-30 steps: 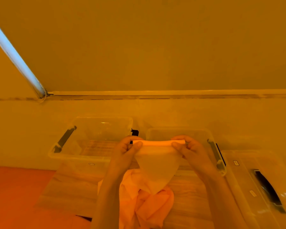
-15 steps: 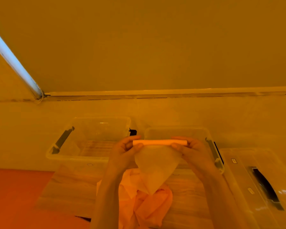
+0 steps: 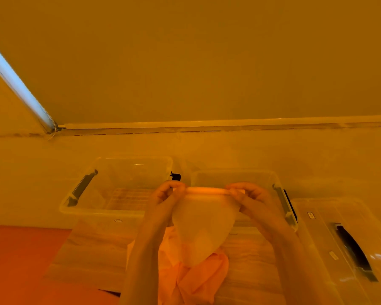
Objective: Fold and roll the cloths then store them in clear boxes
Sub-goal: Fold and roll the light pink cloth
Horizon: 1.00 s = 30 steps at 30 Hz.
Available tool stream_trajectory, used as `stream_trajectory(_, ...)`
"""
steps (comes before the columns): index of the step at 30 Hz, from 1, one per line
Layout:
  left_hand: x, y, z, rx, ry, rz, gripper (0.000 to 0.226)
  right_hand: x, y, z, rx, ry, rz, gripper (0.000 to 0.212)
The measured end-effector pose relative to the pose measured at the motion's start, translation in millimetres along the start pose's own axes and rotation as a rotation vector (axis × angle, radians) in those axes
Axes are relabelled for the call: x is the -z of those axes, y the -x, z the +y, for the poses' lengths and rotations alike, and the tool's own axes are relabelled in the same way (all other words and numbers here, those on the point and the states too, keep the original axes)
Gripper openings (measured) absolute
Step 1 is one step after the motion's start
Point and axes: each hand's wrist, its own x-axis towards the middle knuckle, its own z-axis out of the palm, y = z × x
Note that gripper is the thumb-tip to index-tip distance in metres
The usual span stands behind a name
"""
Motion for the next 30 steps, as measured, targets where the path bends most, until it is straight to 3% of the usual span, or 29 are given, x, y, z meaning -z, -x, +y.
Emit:
stream_trajectory(3, 1, -1, 1, -0.067, -0.039, -0.011, 0.008, -1, -3, 0, 0.006, 0.05, 0.013, 0.022)
stream_trajectory(5, 3, -2, 3, -0.062, -0.017, -0.049, 0.017, 1, -5, 0, -0.042, 0.021, 0.004, 0.03)
stream_trajectory(12, 1, -2, 5, -0.104, -0.03, -0.076, 0.009, 6, -3, -5, -0.054, 0.098, -0.009, 0.009)
stream_trajectory(20, 1, -1, 4, -0.05, 0.046, -0.068, 0.015, -2, -2, -4, -0.047, -0.002, 0.01, 0.01)
stream_trajectory(25, 1, -3, 1, -0.094, -0.071, -0.005, 0.005, -7, -3, -1, -0.037, 0.024, 0.071, 0.014)
stream_trajectory(27, 2, -2, 2, -0.108, -0.054, -0.032, 0.01, -5, -3, 0, -0.06, 0.012, 0.056, 0.024)
stream_trajectory(30, 5, -2, 2, -0.087, -0.009, -0.067, 0.02, -2, -1, -1, -0.058, -0.014, 0.013, 0.017)
